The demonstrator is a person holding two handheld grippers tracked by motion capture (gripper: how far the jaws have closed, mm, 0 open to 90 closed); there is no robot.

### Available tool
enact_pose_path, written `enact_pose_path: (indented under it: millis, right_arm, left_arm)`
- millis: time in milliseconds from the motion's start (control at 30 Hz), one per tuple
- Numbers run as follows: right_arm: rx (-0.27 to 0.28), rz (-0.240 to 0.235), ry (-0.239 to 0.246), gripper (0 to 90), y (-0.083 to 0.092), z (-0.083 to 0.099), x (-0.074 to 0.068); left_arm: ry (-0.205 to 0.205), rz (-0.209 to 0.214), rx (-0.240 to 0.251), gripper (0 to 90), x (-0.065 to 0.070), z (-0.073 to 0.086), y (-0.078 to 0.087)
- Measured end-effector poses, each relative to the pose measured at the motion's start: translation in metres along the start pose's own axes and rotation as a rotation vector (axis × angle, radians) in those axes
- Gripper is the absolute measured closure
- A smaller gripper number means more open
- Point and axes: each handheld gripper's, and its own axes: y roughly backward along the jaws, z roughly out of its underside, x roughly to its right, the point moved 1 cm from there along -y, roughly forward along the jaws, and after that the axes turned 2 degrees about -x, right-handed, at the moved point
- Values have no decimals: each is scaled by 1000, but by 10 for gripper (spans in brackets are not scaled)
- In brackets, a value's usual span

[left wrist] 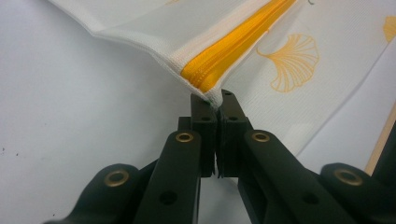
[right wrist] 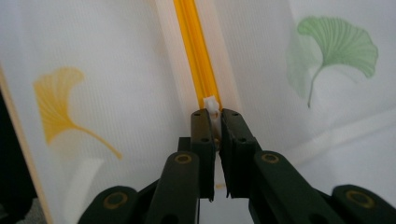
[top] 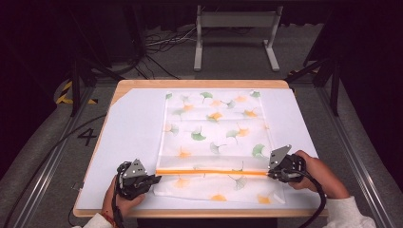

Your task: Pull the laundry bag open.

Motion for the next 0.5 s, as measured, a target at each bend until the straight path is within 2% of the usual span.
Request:
enact_pose_path:
  millis: [267, 500]
  right_arm:
    - [-28, 8, -11, 845, 2, 8, 2]
    - [-26, 5, -20, 845, 2, 10, 3]
  left_arm:
    - [-2, -1, 3, 875, -1, 0, 1]
    - [-1, 4, 1, 876, 0, 1, 1]
